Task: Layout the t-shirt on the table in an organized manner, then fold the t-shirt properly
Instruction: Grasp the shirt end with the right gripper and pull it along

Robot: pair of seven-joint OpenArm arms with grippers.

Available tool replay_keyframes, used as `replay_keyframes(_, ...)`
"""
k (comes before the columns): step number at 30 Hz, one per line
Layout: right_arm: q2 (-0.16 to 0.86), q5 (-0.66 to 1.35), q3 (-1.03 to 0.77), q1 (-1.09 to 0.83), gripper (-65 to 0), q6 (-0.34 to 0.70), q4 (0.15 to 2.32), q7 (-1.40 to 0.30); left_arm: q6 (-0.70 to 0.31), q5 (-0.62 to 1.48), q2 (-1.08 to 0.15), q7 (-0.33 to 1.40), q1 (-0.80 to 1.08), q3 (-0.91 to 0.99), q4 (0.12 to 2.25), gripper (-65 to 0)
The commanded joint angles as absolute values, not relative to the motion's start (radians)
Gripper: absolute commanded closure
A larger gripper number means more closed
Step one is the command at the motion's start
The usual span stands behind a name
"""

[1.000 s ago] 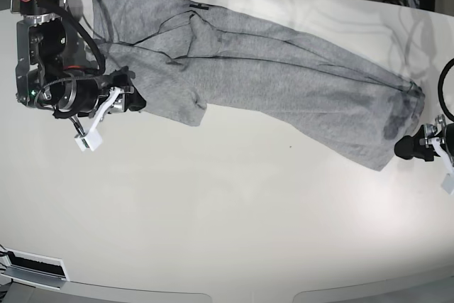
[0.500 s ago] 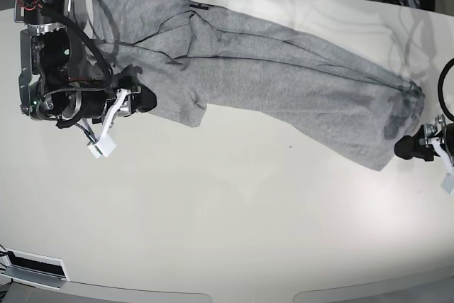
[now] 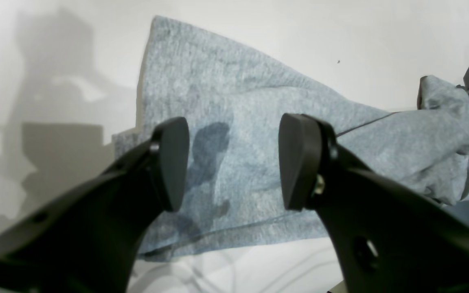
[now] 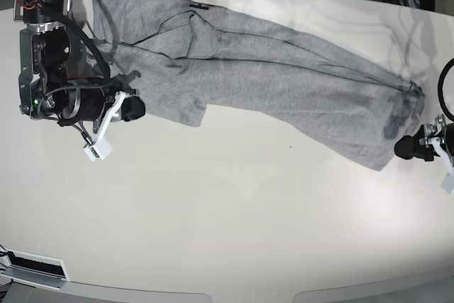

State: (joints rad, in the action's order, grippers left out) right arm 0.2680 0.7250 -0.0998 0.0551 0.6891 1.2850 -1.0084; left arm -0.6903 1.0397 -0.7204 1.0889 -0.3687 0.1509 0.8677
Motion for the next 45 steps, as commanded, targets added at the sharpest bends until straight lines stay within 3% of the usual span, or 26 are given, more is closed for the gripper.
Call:
replay_keyframes(1,0.28,0.764,-0.104,0.084,0.0,0.698,1.301,-0.999,-0.698,1.06,-0.748,1.071,-0.39,0.159,0.879,-36.0)
replay_keyframes(9,0.302,0.987,-0.116,0.098,0.0,0.698,1.433,-1.177,-0.698,1.06,-0.748,1.07,-0.379,0.159,0.879,-36.0)
replay_keyframes(17,0.302,1.187,-0.118,-0.047,0.0,0.698,1.73,-1.396,-0.698,1.06,-0.748,1.043,-0.346,0.159,0.879,-36.0)
replay_keyframes(25,0.302,1.262,-0.118,-0.28,0.0,0.698,2.023,-1.396,-0.698,1.06,-0.748,1.024,-0.347,0.159,0.879,-36.0)
replay_keyframes(33,0.303,1.244,-0.119,-0.436,0.0,0.698,2.064,-1.396,-0.698,1.06,-0.75,1.022,-0.357,0.159,0.879,-36.0)
replay_keyframes(45,0.302,0.984,-0.119,-0.523,0.0,0.698,2.064,-1.396,-0.698,1.09,-0.752,1.028,-0.358,0.159,0.879,-36.0)
